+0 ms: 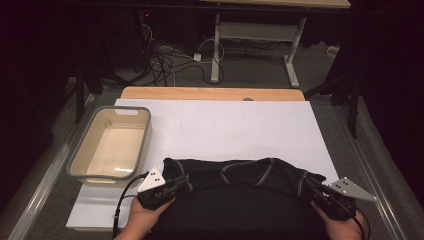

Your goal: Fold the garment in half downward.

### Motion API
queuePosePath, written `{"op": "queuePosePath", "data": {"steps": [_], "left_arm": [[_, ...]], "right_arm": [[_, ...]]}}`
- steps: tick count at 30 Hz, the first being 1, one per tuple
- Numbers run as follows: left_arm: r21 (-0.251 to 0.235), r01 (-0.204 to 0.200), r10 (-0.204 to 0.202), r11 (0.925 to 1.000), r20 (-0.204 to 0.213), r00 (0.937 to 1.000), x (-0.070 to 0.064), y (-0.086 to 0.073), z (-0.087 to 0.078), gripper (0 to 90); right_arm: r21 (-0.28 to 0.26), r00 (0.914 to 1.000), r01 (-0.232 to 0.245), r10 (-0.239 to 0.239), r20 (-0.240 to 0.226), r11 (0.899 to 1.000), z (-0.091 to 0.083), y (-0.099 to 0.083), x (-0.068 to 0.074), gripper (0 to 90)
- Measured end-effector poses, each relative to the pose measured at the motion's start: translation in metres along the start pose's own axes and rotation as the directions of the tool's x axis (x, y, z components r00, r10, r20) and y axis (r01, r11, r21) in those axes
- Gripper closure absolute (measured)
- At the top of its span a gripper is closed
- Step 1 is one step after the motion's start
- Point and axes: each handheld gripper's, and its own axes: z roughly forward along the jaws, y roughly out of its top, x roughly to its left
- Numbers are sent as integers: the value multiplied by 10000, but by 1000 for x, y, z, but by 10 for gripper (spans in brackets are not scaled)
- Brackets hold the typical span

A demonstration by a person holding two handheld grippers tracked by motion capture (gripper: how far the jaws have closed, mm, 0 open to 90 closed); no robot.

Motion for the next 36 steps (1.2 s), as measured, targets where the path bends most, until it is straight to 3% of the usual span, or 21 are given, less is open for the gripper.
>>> {"op": "queuePosePath", "data": {"steps": [6,9,14,17,19,22,24,27,36], "left_arm": [[68,-35,35,10000,-11,10000,0,0,0,795],[115,-32,32,9999,-32,10000,0,0,1,795],[136,-48,48,9999,-34,10000,0,1,1,795],[141,-39,40,9999,-26,10000,0,1,1,795],[131,-57,57,9999,-16,10000,0,0,1,795],[115,-112,112,9999,4,9999,0,0,1,795],[115,-103,103,9999,20,9999,0,0,1,795],[105,-102,101,9999,32,9999,0,0,1,795],[-48,-43,43,10000,60,10000,0,0,-1,795]], "right_arm": [[-17,10000,31,-31,37,10000,-2,-8,2,864],[-3,9999,92,-92,115,10000,2,-4,1,774],[-159,9992,-339,342,212,9993,18,19,-9,702],[163,9976,-662,658,234,9977,36,31,-17,649],[756,9960,-882,867,227,9932,50,31,-20,610],[1493,9958,-899,912,-15,9847,64,22,-22,659],[1429,9971,-703,739,-203,9872,63,20,-20,833],[1276,9994,-257,284,-195,9915,54,23,-17,855],[-93,9999,-73,71,-144,9999,15,22,-6,855]]}}
